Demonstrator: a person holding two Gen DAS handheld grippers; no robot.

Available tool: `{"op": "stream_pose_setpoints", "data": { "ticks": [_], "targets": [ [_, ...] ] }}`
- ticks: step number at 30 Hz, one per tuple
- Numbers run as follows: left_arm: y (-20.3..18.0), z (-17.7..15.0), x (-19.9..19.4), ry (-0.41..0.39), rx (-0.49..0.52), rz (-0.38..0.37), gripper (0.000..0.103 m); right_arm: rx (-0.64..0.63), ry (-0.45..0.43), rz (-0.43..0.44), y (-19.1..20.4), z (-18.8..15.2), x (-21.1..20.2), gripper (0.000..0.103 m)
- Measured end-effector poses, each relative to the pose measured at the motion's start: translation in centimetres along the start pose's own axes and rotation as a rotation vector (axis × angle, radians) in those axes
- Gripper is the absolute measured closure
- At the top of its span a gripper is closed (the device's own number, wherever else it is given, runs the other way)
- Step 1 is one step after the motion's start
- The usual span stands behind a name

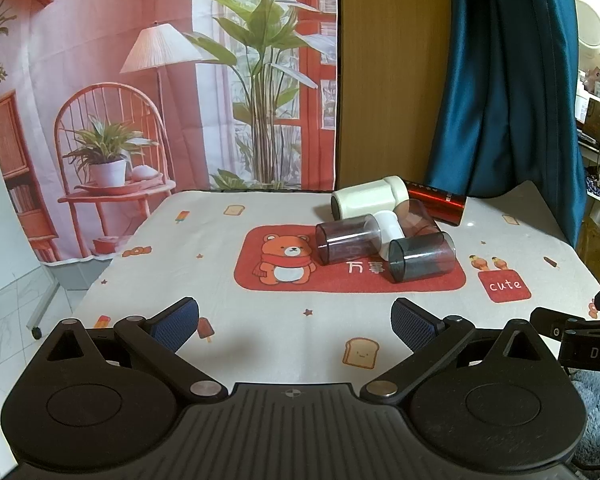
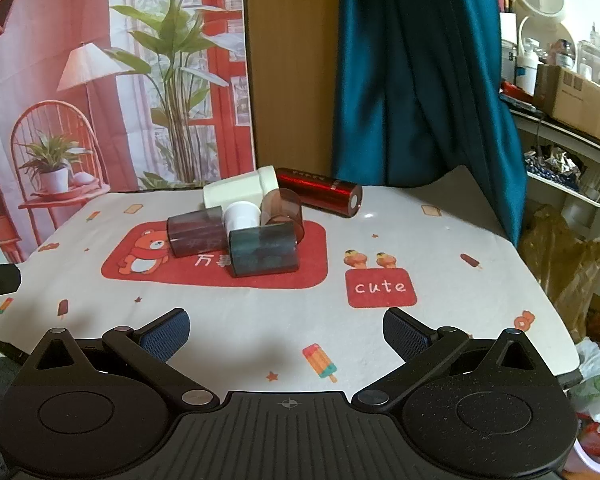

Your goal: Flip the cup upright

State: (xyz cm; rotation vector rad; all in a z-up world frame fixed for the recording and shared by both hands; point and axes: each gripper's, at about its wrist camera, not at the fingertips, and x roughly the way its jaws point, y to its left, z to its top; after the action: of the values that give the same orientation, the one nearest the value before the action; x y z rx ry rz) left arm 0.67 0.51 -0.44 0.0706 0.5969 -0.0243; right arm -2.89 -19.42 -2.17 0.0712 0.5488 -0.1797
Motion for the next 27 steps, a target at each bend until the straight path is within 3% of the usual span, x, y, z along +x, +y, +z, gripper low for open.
{"op": "stream_pose_setpoints", "data": {
  "ticks": [27],
  "targets": [
    [0.15,-0.18,0.10,0.009,-0.011,-0.006,0.000,0.016,0.002,0.013,-0.04,-0.41,0.17,0.000]
  ]
}}
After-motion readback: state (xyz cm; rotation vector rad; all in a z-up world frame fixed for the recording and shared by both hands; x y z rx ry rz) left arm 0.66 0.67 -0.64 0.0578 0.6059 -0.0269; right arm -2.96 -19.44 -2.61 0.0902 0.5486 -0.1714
